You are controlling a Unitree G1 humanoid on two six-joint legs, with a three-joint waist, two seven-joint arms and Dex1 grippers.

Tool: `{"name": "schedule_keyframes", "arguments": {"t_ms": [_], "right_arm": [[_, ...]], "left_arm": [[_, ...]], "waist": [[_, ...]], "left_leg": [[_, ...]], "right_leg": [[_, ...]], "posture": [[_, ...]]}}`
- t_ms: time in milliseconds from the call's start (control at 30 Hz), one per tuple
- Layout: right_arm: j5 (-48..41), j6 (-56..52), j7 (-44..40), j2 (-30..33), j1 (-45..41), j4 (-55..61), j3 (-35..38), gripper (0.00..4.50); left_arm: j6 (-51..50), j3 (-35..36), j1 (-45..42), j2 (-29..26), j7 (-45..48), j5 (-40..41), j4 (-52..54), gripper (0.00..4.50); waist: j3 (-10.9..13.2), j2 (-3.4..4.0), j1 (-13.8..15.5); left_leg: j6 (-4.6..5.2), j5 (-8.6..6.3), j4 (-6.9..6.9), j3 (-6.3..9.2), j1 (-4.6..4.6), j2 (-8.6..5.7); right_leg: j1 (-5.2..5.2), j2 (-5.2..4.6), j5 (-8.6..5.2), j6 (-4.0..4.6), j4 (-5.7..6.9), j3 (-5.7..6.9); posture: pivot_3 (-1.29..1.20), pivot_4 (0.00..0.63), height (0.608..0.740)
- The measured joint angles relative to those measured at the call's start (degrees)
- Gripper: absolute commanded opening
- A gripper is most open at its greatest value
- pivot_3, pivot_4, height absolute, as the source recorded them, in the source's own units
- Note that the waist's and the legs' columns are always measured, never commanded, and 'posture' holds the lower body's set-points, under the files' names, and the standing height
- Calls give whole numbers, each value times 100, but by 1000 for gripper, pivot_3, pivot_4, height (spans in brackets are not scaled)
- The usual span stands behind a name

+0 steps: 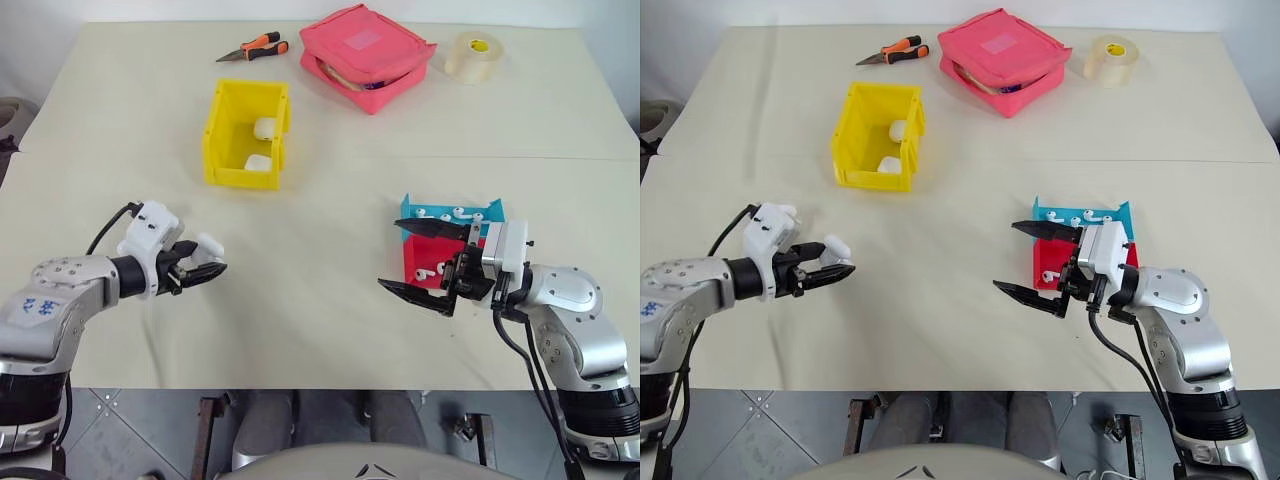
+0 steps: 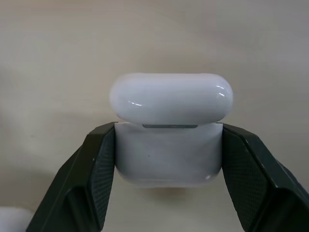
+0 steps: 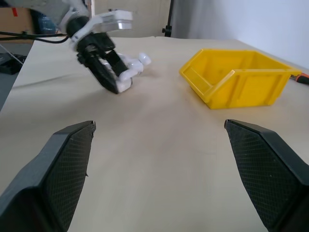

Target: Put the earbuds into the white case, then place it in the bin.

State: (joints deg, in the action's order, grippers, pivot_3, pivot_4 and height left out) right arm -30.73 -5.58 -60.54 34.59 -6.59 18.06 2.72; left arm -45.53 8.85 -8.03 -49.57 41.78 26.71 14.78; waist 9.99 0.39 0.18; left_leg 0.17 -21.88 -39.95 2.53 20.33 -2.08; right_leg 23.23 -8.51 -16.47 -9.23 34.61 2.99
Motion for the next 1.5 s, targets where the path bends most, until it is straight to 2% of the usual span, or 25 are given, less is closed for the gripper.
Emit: {"name": "schedule_keyframes", "arguments": {"t_ms": [233,633,800,933,1167,1367,1500], "right_arm": [[63,74,140,-139,120,1,-4,4500],[130,135,212,-138,129,21,-2,4500],[115,131,187,62,183,95,108,4500],[92,130,104,457,364,111,548,4500],[-35,-25,62,1060,1054,377,1597,4500],[-60,-81,-332,1448,2312,675,2801,4500],[-52,-125,-464,1455,2775,559,3539,4500]], "left_arm": [[1333,234,79,345,481,-34,-445,2807],[1798,235,50,772,625,14,-447,2807],[2640,236,-211,1659,883,312,-338,2807],[3144,34,-271,2187,1378,637,-163,2807],[3940,-886,-604,3405,1966,695,-384,2807],[5414,-1566,-1020,4268,2965,391,-1606,2807],[6192,-1681,-1398,4693,3393,255,-2586,2807]], "waist": [[0,0,-17],[0,0,-22],[0,-3,32],[-1,-3,30],[-1,-2,125],[-2,-1,169],[-1,-2,148]], "left_leg": [[0,0,0,-2,1,0],[1,0,0,-3,1,0],[2,0,-8,-1,3,-2],[2,0,-6,-8,3,-2],[7,2,-12,-16,-1,-3],[18,3,-13,-45,-7,-4],[26,2,-12,-46,-11,-4]], "right_leg": [[3,1,0,0,3,1],[3,2,0,0,7,2],[0,-1,1,-1,6,4],[0,0,1,-1,3,4],[-14,1,3,-6,-2,4],[-63,2,13,-24,-53,37],[-75,2,18,-33,-67,39]], "posture": [[0,150,740],[0,150,740],[0,150,740],[0,150,740],[0,150,740],[0,150,740],[0,150,740]]}}
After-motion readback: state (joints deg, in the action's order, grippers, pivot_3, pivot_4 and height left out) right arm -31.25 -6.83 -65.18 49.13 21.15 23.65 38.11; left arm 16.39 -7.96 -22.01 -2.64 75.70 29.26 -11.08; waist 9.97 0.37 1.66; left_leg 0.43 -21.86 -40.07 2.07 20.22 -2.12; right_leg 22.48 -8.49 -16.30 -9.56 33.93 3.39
